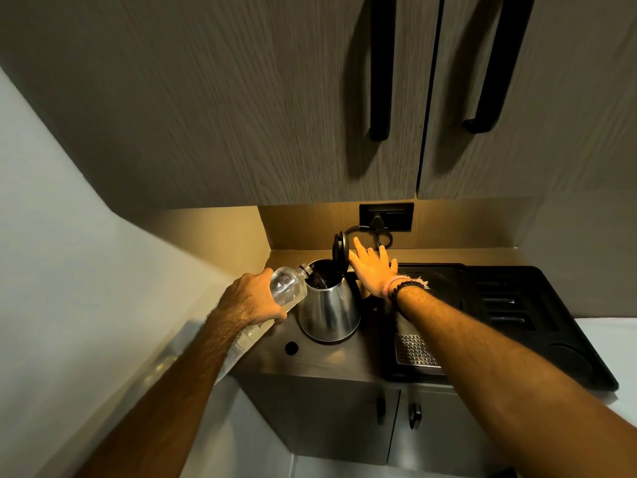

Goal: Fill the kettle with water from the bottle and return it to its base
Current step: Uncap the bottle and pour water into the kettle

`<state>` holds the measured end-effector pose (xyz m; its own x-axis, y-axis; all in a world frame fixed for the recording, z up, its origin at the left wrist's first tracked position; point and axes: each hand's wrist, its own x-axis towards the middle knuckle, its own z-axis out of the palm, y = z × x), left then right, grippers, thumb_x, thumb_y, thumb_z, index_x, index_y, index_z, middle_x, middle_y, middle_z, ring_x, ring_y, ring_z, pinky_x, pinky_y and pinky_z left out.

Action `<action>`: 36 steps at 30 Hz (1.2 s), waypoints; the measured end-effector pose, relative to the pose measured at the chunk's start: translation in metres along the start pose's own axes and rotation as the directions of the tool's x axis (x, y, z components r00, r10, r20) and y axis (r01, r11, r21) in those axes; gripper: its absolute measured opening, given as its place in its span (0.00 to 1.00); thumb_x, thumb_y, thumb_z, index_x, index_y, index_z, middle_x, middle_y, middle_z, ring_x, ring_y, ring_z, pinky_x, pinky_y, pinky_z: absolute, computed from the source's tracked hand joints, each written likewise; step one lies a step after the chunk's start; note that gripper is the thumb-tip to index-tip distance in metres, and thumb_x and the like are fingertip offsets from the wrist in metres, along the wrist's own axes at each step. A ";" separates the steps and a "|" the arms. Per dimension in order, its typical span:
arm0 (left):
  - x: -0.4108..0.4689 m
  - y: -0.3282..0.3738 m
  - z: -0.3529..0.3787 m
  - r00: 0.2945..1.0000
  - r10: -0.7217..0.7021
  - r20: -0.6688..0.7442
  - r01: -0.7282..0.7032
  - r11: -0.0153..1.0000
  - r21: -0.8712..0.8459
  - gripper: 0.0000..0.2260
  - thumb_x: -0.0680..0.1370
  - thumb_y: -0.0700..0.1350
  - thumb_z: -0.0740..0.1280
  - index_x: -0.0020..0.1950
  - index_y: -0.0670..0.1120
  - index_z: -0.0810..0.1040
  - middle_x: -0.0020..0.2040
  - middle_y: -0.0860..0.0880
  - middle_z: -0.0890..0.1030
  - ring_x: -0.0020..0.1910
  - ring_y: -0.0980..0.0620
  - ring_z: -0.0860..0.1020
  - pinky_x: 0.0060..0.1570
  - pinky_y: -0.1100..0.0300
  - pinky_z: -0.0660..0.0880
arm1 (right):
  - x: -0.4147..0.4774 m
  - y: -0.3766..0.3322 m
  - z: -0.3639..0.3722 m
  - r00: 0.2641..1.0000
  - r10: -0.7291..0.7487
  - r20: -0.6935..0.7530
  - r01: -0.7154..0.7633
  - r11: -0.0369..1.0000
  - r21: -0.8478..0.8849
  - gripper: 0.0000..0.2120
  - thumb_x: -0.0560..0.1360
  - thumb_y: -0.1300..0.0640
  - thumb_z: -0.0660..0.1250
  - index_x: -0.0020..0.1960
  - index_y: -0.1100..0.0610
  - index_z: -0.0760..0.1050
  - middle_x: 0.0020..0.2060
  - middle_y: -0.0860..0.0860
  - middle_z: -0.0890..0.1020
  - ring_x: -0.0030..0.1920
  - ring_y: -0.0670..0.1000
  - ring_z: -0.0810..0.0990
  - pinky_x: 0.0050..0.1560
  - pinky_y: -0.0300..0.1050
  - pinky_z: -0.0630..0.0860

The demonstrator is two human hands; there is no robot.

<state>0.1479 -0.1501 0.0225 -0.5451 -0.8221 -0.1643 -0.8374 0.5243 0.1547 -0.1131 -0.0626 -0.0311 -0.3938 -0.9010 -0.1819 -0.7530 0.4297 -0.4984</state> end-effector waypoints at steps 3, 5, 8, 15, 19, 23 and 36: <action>-0.001 0.001 0.000 1.000 0.001 0.000 -0.001 1.000 -0.001 0.41 0.59 0.59 0.78 0.67 0.52 0.67 0.60 0.46 0.79 0.52 0.46 0.78 0.47 0.53 0.79 | -0.001 -0.001 0.000 1.000 0.008 0.001 -0.008 1.000 0.004 0.36 0.74 0.30 0.42 0.76 0.44 0.38 0.78 0.59 0.50 0.76 0.65 0.39 0.70 0.73 0.39; -0.001 0.002 -0.001 1.000 -0.006 0.006 0.006 1.000 0.004 0.40 0.59 0.58 0.79 0.67 0.52 0.67 0.60 0.46 0.79 0.51 0.47 0.77 0.46 0.54 0.78 | -0.001 -0.001 0.000 1.000 0.000 0.001 0.000 1.000 -0.017 0.35 0.75 0.31 0.43 0.76 0.44 0.39 0.78 0.59 0.50 0.76 0.66 0.39 0.70 0.74 0.40; -0.001 0.003 -0.001 1.000 -0.006 0.012 0.006 1.000 0.004 0.40 0.59 0.57 0.79 0.67 0.52 0.67 0.60 0.46 0.79 0.53 0.46 0.78 0.46 0.54 0.77 | 0.000 -0.001 -0.001 1.000 0.001 0.006 -0.001 1.000 -0.008 0.36 0.74 0.29 0.44 0.76 0.44 0.39 0.78 0.60 0.50 0.76 0.66 0.39 0.70 0.73 0.40; -0.004 0.004 -0.004 1.000 -0.011 0.008 0.011 1.000 0.014 0.38 0.59 0.56 0.79 0.65 0.51 0.68 0.58 0.46 0.79 0.48 0.48 0.76 0.43 0.55 0.76 | -0.005 -0.002 -0.001 0.998 -0.055 0.016 0.056 0.996 -0.067 0.34 0.74 0.29 0.47 0.73 0.40 0.38 0.78 0.57 0.47 0.75 0.68 0.39 0.68 0.75 0.40; -0.005 0.003 -0.004 1.000 -0.015 0.006 0.015 1.000 0.010 0.38 0.58 0.57 0.79 0.65 0.52 0.68 0.57 0.46 0.79 0.49 0.48 0.76 0.44 0.55 0.76 | -0.005 -0.003 -0.003 0.999 -0.031 0.010 0.032 0.999 -0.030 0.38 0.72 0.27 0.45 0.75 0.42 0.39 0.78 0.58 0.48 0.75 0.67 0.38 0.69 0.74 0.40; -0.005 0.002 -0.002 1.000 -0.013 0.006 0.013 1.000 0.002 0.39 0.58 0.57 0.79 0.65 0.52 0.68 0.58 0.46 0.79 0.49 0.48 0.76 0.45 0.55 0.77 | -0.004 -0.002 -0.002 1.000 -0.024 0.010 0.025 0.999 -0.036 0.38 0.73 0.27 0.46 0.75 0.42 0.39 0.78 0.59 0.49 0.75 0.67 0.39 0.69 0.74 0.40; -0.002 0.002 0.001 1.000 -0.007 -0.009 0.007 1.000 -0.006 0.38 0.59 0.57 0.78 0.65 0.52 0.68 0.57 0.47 0.80 0.49 0.47 0.78 0.47 0.54 0.78 | -0.007 -0.004 -0.005 1.000 0.024 0.013 -0.025 0.999 0.047 0.40 0.71 0.26 0.42 0.76 0.44 0.37 0.78 0.60 0.50 0.76 0.65 0.39 0.70 0.72 0.40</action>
<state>0.1476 -0.1469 0.0224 -0.5390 -0.8276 -0.1564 -0.8408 0.5175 0.1590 -0.1100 -0.0572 -0.0237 -0.4051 -0.8909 -0.2052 -0.7174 0.4489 -0.5327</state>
